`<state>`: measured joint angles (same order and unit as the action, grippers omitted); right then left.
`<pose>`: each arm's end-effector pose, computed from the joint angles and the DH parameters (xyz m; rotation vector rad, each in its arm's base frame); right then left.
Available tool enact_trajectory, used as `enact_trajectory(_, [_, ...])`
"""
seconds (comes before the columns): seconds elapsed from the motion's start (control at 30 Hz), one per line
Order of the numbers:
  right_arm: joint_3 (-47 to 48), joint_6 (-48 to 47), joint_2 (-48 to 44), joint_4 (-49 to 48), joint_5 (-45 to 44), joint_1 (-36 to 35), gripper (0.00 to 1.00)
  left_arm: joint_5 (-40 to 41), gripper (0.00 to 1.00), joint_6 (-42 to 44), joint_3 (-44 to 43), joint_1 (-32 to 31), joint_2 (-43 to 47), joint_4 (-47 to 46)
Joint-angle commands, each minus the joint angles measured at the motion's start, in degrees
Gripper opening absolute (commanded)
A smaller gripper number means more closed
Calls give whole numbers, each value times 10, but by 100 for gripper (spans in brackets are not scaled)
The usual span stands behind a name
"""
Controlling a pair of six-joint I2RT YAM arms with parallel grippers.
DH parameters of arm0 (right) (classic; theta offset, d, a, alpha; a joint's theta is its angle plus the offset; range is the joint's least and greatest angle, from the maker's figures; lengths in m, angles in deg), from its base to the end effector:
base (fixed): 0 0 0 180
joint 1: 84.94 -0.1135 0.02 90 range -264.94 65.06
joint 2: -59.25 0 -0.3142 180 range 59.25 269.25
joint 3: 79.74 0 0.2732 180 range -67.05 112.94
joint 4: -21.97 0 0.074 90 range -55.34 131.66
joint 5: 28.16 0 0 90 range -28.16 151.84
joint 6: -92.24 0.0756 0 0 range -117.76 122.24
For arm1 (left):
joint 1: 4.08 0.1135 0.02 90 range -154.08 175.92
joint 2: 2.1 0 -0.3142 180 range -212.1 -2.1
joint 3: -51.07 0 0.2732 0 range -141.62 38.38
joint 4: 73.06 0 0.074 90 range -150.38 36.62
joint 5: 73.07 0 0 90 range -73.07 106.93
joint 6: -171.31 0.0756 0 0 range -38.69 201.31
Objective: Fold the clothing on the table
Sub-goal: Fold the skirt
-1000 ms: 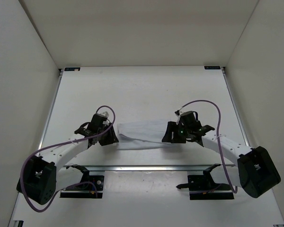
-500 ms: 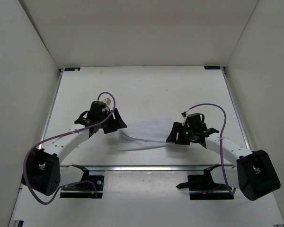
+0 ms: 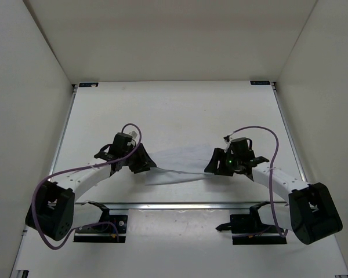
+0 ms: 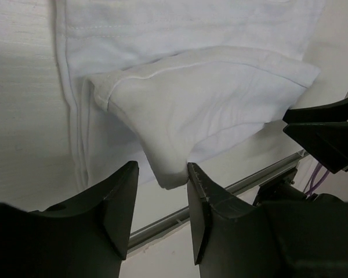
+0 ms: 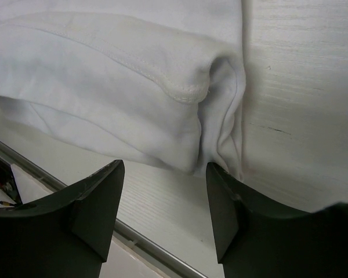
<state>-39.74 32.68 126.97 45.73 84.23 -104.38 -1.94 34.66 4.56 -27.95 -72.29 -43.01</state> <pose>0.2095 0.1045 0.1646 0.0693 2.5717 0.8387 0.2186 -0.1234 0.1820 -0.3859 2.6533 -0.8695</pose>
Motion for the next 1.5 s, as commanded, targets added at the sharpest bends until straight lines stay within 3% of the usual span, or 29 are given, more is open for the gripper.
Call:
enact_trajectory(0.0, [-11, 0, 2, -25, 5, 0, 54, -13, 49, -21, 15, 0, 8, -37])
enact_trajectory(0.37, [-10, -4, 51, -61, 4, -19, 49, -1, 33, -9, 6, -1, -19, -41])
enact_trajectory(0.5, [-4, 1, 60, -68, 4, -17, 29, 3, 16, -3, 5, 7, -27, -33])
enact_trajectory(0.63, [3, -3, 63, -77, 13, -4, 0, 6, 0, 11, 1, 10, -30, -22])
enact_trajectory(0.8, [75, -25, 55, -37, 9, 25, 0, -18, 0, 62, -42, 37, -36, 6])
enact_trajectory(0.9, [169, -57, 69, 6, 19, 63, 0, -51, 0, 116, -119, 66, -67, 26])
enact_trajectory(1.0, [292, -90, 103, 28, 29, 103, 0, -19, 0, 192, -261, 81, -127, 78])
enact_trajectory(1.1, [474, -122, 178, 70, 51, 130, 0, -17, 0, 240, -457, 109, -210, 131])
enact_trajectory(1.17, [653, -151, 219, 125, 43, 129, 0, -15, 0, 257, -653, 120, -261, 177])
enact_trajectory(1.2, [735, -171, 244, 136, 32, 124, 0, 16, 0, 275, -744, 115, -286, 206])
enact_trajectory(1.27, [817, -191, 263, 163, -1, 102, 0, 88, 0, 308, -839, 94, -295, 238])
enact_trajectory(1.33, [827, -195, 262, 159, -19, 99, 0, 134, 0, 342, -854, 80, -276, 240])
enact_trajectory(1.47, [650, -184, 157, 97, -9, 107, 0, 118, 0, 348, -686, 70, -189, 195])
